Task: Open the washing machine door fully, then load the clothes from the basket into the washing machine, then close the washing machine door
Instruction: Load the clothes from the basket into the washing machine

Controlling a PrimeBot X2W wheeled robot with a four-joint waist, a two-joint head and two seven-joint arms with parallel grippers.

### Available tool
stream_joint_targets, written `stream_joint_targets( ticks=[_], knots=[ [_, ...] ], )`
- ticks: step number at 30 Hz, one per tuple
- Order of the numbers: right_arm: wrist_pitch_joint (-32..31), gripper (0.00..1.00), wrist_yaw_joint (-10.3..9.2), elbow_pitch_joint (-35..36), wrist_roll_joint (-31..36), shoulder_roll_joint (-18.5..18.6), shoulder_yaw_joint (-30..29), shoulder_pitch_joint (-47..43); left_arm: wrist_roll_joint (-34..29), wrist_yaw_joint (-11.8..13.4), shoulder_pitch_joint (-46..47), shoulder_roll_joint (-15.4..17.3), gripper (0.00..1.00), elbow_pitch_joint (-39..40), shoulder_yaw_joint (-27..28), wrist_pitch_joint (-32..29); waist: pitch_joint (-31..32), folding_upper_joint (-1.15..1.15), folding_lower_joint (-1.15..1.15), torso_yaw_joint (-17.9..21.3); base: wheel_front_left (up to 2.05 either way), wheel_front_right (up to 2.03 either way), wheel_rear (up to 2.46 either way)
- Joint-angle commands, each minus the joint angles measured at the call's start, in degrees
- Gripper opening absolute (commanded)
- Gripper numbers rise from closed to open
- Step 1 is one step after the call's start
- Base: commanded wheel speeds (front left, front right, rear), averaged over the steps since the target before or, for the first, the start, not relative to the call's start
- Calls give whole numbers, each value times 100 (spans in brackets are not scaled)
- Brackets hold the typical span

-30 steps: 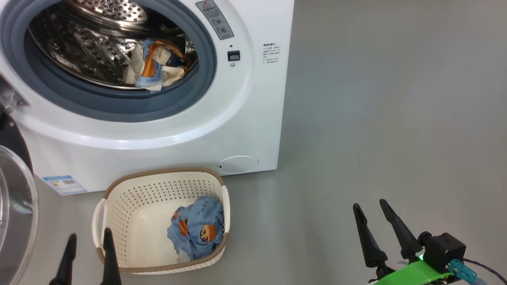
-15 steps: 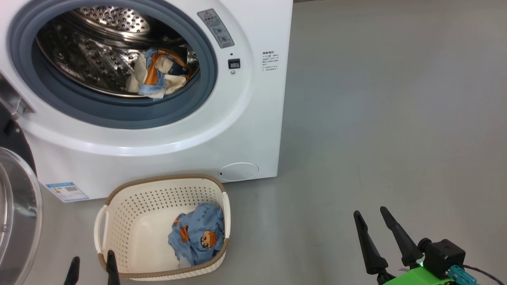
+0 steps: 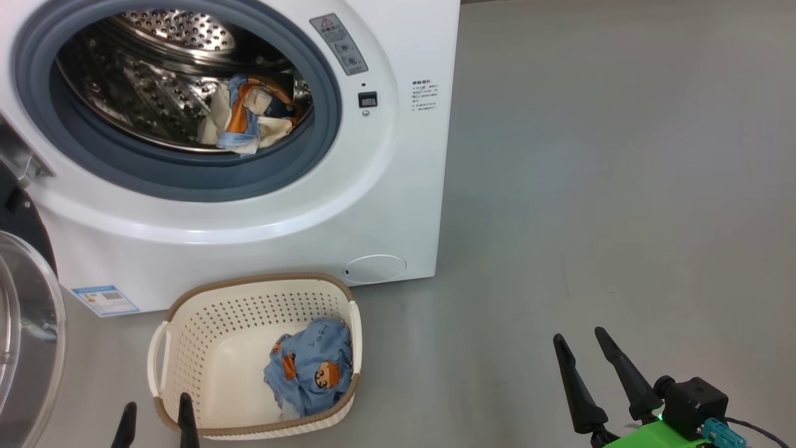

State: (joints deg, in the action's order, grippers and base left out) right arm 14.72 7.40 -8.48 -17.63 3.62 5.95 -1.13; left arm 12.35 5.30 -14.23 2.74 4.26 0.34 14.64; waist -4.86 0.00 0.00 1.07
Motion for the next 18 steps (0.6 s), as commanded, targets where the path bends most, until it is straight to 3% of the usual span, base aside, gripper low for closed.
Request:
stream_joint_targets(
  ticks=[1,10,18],
  knots=[
    [28,100,9,126,45,34,133,57,36,27,132,14,100,153,158,36,-32,0,0,-2,0,0,0],
    [28,100,9,179,75,100,167,241,59,-90,613,14,100,-17,97,36,-486,0,0,-28,0,0,0],
    [28,100,9,278,79,116,157,494,128,-286,1457,14,100,-432,132,36,-1300,0,0,-24,0,0,0]
  ],
)
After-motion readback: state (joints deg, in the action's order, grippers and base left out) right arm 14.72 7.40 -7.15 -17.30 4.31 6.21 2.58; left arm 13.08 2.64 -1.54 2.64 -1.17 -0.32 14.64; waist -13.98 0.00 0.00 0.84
